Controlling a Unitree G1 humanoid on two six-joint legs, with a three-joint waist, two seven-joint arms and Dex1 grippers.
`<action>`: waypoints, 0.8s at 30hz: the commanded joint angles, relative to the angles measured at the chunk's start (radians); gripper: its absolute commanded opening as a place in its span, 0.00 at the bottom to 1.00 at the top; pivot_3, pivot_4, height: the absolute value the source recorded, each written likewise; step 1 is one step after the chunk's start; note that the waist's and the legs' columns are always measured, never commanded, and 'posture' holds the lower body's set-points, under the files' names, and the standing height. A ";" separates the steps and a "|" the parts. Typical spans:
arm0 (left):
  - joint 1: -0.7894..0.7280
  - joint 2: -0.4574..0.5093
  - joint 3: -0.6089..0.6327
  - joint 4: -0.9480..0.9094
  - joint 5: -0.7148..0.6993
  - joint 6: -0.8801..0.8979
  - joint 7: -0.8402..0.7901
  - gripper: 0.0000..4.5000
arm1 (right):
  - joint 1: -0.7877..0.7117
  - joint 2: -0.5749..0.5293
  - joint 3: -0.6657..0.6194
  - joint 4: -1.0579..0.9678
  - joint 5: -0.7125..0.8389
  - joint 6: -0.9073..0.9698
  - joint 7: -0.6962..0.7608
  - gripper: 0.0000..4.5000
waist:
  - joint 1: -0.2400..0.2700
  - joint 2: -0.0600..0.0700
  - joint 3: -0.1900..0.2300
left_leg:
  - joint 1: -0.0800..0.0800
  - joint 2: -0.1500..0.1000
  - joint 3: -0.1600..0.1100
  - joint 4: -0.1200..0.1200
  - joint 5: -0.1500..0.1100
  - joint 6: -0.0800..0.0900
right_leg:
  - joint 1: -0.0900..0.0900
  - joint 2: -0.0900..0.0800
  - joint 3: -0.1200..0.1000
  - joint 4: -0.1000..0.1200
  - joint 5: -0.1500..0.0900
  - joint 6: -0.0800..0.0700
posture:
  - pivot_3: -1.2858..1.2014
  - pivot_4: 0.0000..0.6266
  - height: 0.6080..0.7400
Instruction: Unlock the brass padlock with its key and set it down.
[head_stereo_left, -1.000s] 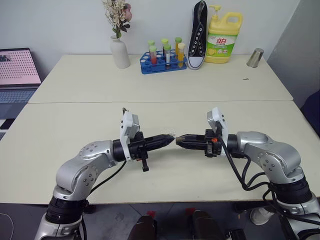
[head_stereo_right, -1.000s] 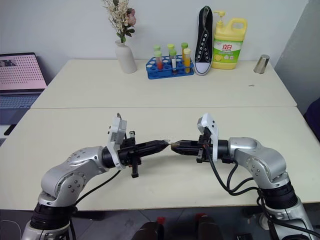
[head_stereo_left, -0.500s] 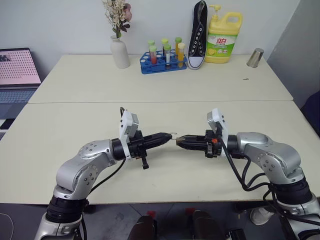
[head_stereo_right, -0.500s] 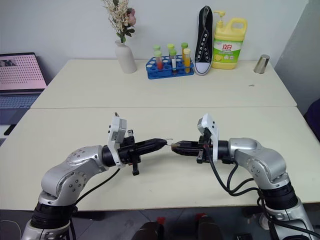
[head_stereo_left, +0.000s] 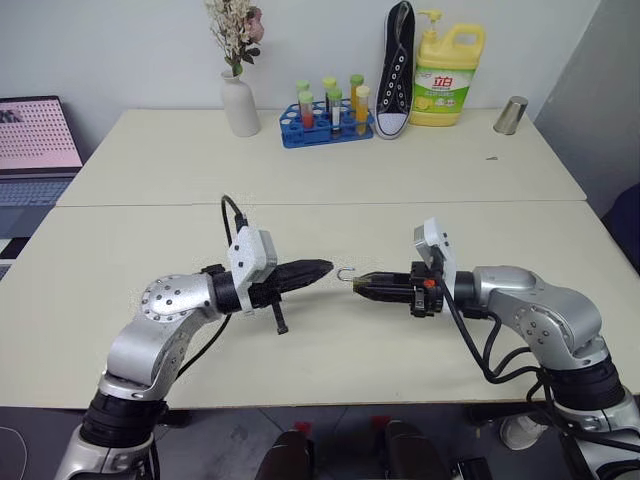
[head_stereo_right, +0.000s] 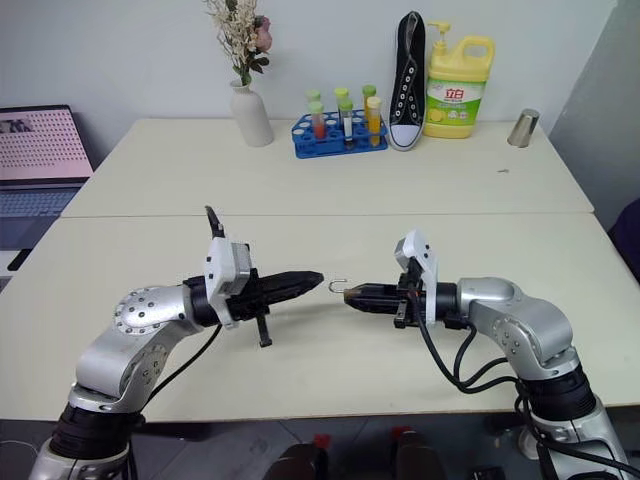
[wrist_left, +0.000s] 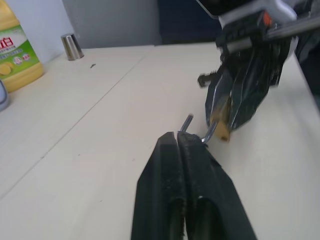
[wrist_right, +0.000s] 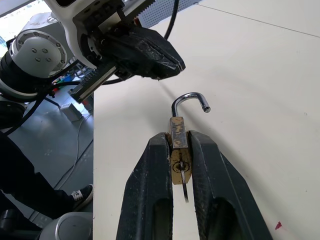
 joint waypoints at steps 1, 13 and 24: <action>0.062 0.045 -0.032 -0.018 0.038 -0.118 -0.102 0.27 | -0.015 0.016 0.005 0.041 0.004 0.039 -0.020 0.04 | -0.001 0.000 0.000 | 0.000 0.000 0.000 0.000 0.000 0.000 | 0.000 0.000 0.000 0.000 0.000 0.000 | 0.52 0.24 1.00; 0.122 0.038 -0.052 0.030 0.085 -0.211 -0.113 1.00 | -0.088 0.096 0.096 0.238 -0.081 0.165 -0.114 0.04 | 0.000 0.001 0.001 | -0.001 0.000 0.000 0.000 -0.001 0.002 | 0.000 0.000 0.000 0.000 0.000 0.000 | 0.52 0.24 1.00; 0.139 0.041 -0.067 0.023 0.089 -0.204 -0.125 1.00 | -0.088 -0.007 0.166 0.275 -0.187 0.170 -0.069 0.33 | 0.000 0.001 0.001 | -0.001 0.000 0.000 0.000 -0.001 0.002 | 0.000 -0.001 0.000 0.000 0.000 0.000 | 0.52 0.24 1.00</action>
